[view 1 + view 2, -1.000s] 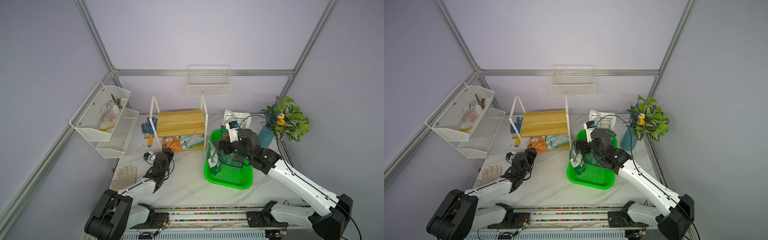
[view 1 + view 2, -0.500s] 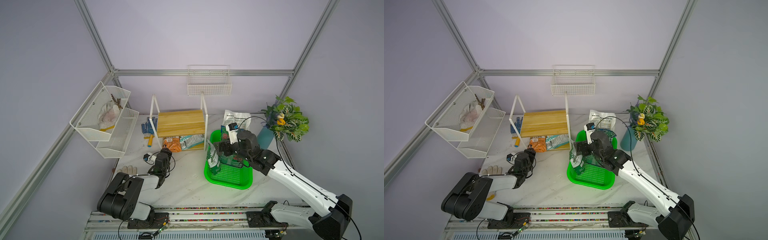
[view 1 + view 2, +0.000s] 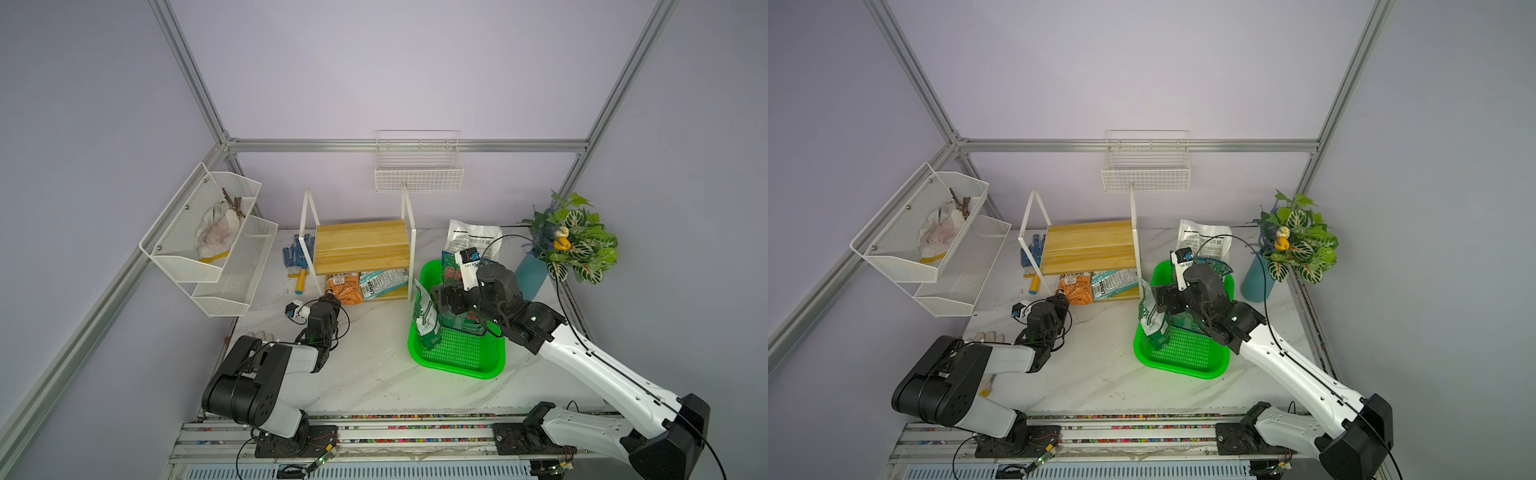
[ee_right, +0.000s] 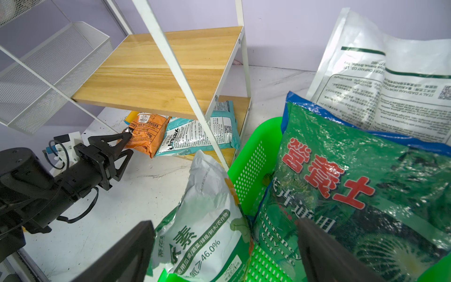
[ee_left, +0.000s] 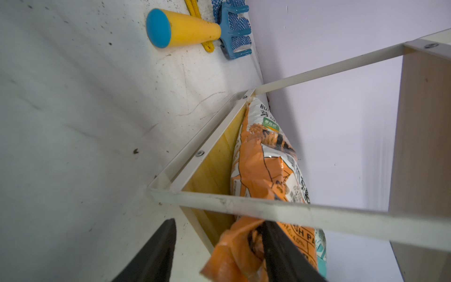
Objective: Take down the fertilizer bag from the shelf
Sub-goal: Pick up the fertilizer bag from the shelf.
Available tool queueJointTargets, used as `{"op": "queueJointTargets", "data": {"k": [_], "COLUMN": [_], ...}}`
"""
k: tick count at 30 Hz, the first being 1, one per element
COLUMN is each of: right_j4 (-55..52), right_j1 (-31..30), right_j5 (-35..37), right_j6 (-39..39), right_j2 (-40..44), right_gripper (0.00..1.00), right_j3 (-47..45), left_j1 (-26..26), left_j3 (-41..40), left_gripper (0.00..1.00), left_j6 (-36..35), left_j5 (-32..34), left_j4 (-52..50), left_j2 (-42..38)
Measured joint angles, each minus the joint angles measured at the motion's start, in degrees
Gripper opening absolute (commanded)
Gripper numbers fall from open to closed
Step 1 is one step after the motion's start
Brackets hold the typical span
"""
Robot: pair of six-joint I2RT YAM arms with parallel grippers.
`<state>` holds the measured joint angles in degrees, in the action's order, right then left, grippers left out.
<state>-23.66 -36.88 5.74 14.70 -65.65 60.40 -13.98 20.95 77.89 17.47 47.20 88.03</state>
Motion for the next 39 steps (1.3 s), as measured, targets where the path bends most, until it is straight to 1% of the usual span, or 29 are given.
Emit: {"op": "queueJointTargets", "data": {"k": [2,4,6,9,10,17,21,25,28,33,39], "right_j4": [-0.04,-0.11,-0.20,-0.28,-0.33,-0.44,-0.46,-0.48,-0.48,-0.55,-0.59], "right_j1": [0.00,0.00,0.00,0.00,0.00,0.00,0.00,0.00,0.00,0.00,0.00], "right_j5": [0.00,0.00,0.02,0.07,0.09,0.59,0.66,0.63,0.57,-0.07,-0.85], "right_j6": [-0.02,-0.04,-0.07,-0.22,-0.24,-0.37,-0.44,-0.44,-0.44,-0.42,-0.35], "right_j2": [-0.02,-0.02,-0.02,-0.02,-0.04,-0.48,-1.11,-1.79,-2.32,-3.19,-3.63], "right_gripper": [0.95,0.96,0.95,0.95,0.95,0.95,0.95,0.95,0.95,0.94,0.94], "right_j3": [0.00,0.00,0.00,0.00,0.00,0.00,0.00,0.02,0.09,0.57,1.31], "left_j1": [0.11,0.15,0.17,0.28,0.31,0.48,0.52,0.59,0.59,0.59,0.57], "left_j3": [0.28,0.39,0.48,0.59,0.66,0.74,0.74,0.74,0.74,0.74,0.74], "left_gripper": [0.48,0.40,0.21,0.03,0.00,0.00,0.00,0.00,0.00,0.00,0.00], "left_j6": [-0.37,-0.48,-0.92,-0.98,-0.96,-1.03,-2.45,-4.90,-7.13,-11.43,-17.31], "left_j5": [-0.68,-1.16,-1.66,-2.49,-2.67,-3.54,-4.87,-7.32,-9.07,-10.43,-12.02], "left_j4": [1.73,3.17,4.61,6.67,7.17,8.07,6.60,2.99,-1.14,-8.13,-16.35], "left_j2": [1.05,1.86,2.60,3.34,3.52,3.52,1.38,-2.97,-7.63,-15.02,-21.18]}}
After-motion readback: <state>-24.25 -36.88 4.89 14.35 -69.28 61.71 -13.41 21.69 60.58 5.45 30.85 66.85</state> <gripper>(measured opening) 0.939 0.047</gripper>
